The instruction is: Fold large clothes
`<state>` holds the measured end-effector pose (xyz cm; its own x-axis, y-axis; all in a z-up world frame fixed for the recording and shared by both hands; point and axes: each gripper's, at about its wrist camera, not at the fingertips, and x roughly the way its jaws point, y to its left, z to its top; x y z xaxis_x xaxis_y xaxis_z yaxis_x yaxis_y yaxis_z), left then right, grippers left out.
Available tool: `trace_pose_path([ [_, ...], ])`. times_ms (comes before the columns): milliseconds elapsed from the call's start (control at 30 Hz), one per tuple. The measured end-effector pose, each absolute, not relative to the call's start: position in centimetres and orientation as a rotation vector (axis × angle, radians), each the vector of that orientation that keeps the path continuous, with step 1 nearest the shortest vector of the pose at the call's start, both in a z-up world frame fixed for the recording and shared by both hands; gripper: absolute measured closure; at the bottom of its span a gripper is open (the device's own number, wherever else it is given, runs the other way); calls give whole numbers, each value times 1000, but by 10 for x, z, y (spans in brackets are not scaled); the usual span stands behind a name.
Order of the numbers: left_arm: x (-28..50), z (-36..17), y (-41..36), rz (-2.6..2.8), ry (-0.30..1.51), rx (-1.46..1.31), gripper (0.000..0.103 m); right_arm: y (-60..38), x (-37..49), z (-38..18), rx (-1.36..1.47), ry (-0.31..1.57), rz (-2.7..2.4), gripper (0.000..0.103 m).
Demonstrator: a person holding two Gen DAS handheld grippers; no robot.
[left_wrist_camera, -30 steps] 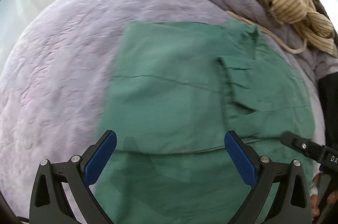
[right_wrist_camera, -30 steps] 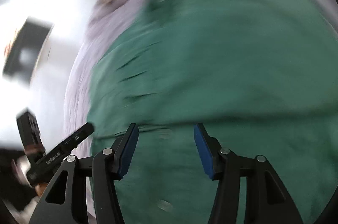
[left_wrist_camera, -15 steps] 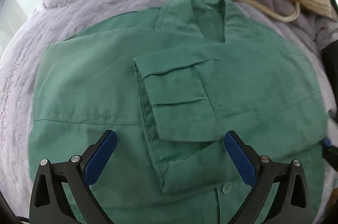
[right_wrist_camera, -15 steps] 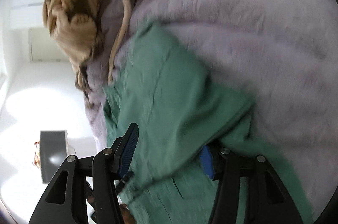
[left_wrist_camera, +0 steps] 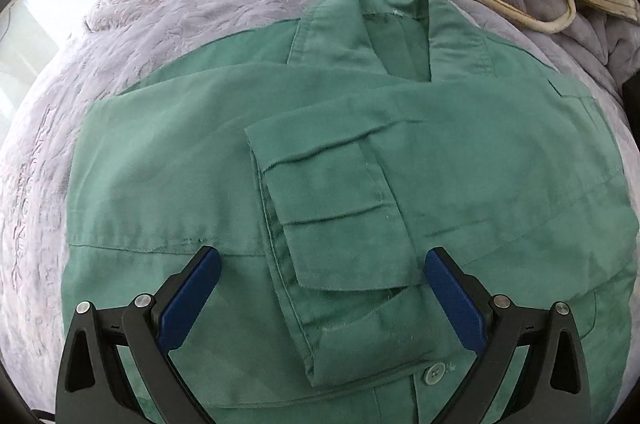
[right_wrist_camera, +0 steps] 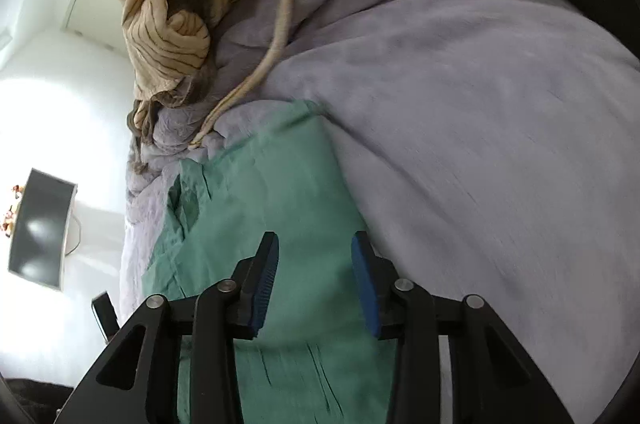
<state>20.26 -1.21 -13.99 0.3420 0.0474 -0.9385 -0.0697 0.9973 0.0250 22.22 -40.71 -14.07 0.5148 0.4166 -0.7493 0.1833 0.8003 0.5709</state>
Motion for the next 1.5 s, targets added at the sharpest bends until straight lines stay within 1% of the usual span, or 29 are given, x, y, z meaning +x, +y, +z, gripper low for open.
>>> trace_pose_path([
  [100,207,-136,-10,86,1209,-47,1,-404,269,-155,645,1093,157,61],
  [300,214,-139,-10,102,1210,-45,1,-394,328,-179,627,1158,170,61],
  [333,215,-140,-9,105,1211,-44,1,-389,334,-179,621,1167,177,68],
  [367,216,-141,-9,110,1211,-41,1,-386,339,-179,604,1167,180,100],
  [500,222,-141,-11,112,1207,-43,1,-389,335,-172,556,1132,143,100],
  [567,230,-144,-13,106,1205,-28,1,-397,337,-183,578,1145,107,100],
  [600,233,-145,-15,105,1203,-20,1,-401,338,-192,612,1181,101,99],
  [733,250,-151,-17,97,1180,4,1,-395,337,-203,569,1172,54,100],
  [800,255,-148,-13,100,1180,-6,1,-394,333,-195,565,1168,43,99],
  [833,255,-146,-10,102,1177,-11,1,-392,331,-188,549,1169,39,94],
  [900,251,-137,0,120,1167,-20,1,-395,318,-172,531,1160,44,94],
  [1000,239,-126,18,134,1168,-55,1,-406,287,-155,579,1146,71,94],
  [1167,213,-118,24,133,1183,-54,1,-404,239,-141,614,1166,120,94],
  [1367,194,-131,8,114,1217,-7,1,-383,214,-140,461,1203,148,94],
  [1467,196,-142,8,131,1238,-9,1,-396,204,-140,475,1185,99,94],
  [1500,197,-143,8,133,1237,-10,1,-401,201,-139,478,1180,87,91],
])
